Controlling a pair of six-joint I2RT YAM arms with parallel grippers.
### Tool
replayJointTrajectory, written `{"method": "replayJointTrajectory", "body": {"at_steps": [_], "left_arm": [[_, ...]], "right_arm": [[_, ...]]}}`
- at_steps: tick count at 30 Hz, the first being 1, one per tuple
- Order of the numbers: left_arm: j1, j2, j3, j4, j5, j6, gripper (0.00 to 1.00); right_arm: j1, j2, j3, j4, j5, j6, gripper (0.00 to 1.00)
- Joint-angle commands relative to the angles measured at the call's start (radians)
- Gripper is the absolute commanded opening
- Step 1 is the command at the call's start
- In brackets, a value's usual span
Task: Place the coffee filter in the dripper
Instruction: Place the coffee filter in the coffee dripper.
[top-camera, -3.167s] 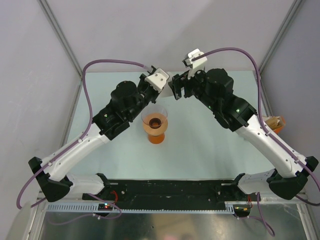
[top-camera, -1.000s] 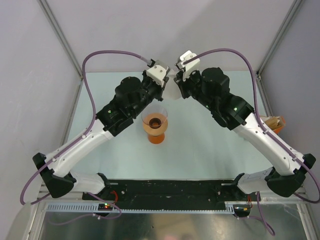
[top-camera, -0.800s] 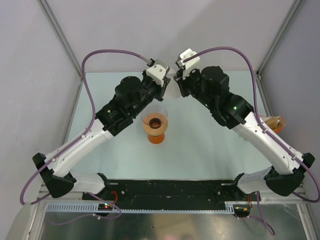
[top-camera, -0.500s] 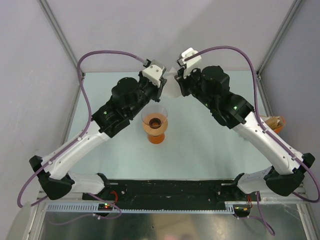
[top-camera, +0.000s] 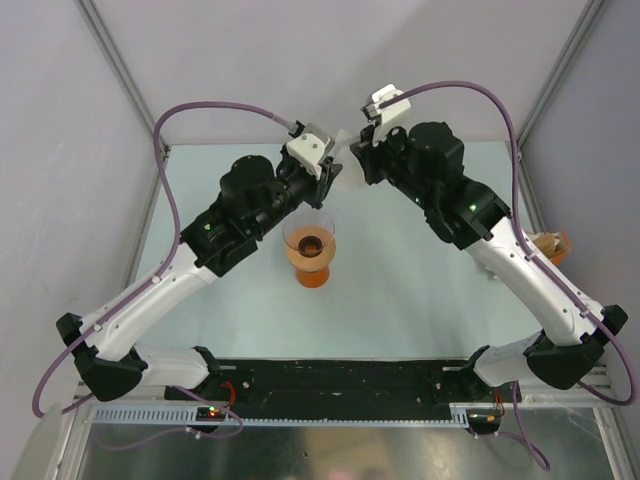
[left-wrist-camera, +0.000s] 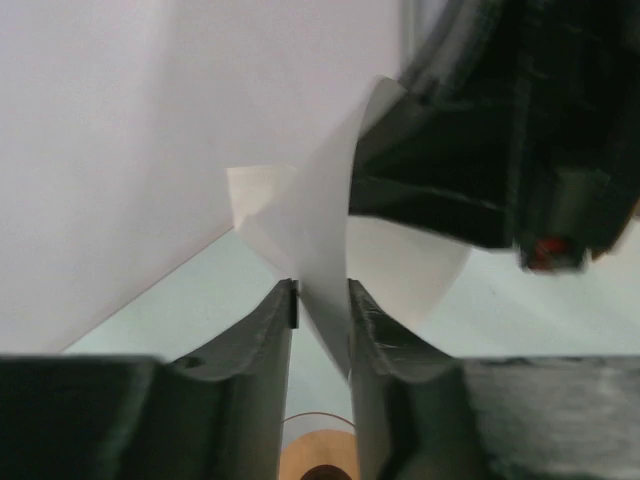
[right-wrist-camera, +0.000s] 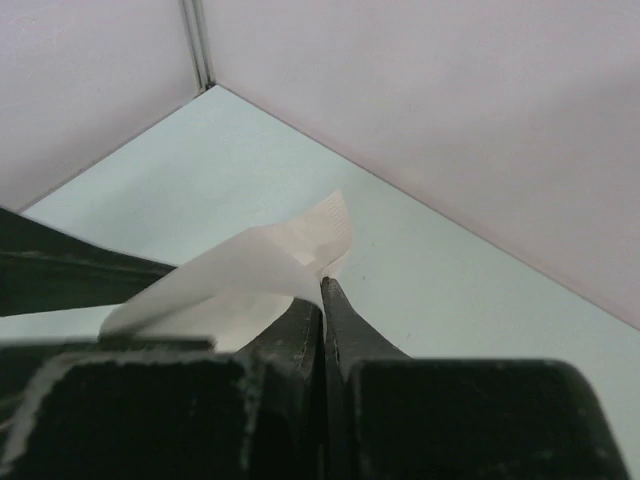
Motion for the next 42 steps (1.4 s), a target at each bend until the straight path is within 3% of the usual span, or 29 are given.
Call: {"method": "replayJointTrajectory", "body": {"at_steps": [1,4,8,11,15,19,22,26,30,35,42], "left_arm": [[0.004,-0.056,-0.002,-0.003,0.147,0.003,0.41],[0.073,-0.146,-0.061,-0.021,0.43,-0.011,0.54],[0.245,-0.272,-0.154,-0.027,0.788,-0.065,0.6],[0.352,-0.296,-0.179,-0.077,0.951,-0.077,0.56],[0.431,-0.251,-0.145,-0.148,1.07,-0.096,0.47],[0.426,-0.187,-0.083,-0.156,1.165,-0.167,0.4],[0.402,-0.19,-0.079,-0.156,1.15,-0.114,0.4],[0.368,-0.224,-0.105,-0.156,1.055,-0.009,0.47],[0.357,-0.213,-0.086,-0.152,1.046,-0.038,0.54],[0.356,-0.178,-0.036,-0.145,1.046,-0.16,0.43],[0.356,-0.101,0.039,-0.145,1.074,-0.467,0.43]], "right_arm": [[-0.093,-0.024,0.026,0.005,-0.16,0.048,0.0],[-0.208,-0.065,-0.019,0.012,-0.465,0.042,0.0],[-0.341,-0.157,-0.172,0.15,-0.909,0.046,0.0],[-0.397,-0.191,-0.239,0.225,-1.163,0.068,0.0],[-0.415,-0.216,-0.287,0.319,-1.325,0.116,0.0],[-0.374,-0.237,-0.305,0.328,-1.368,0.071,0.0],[-0.343,-0.247,-0.306,0.287,-1.377,0.018,0.0],[-0.317,-0.256,-0.305,0.248,-1.364,-0.026,0.0],[-0.308,-0.26,-0.303,0.23,-1.359,-0.046,0.0],[-0.266,-0.279,-0.297,0.057,-1.268,-0.271,0.0],[-0.226,-0.297,-0.296,-0.032,-1.127,-0.471,0.0]]}}
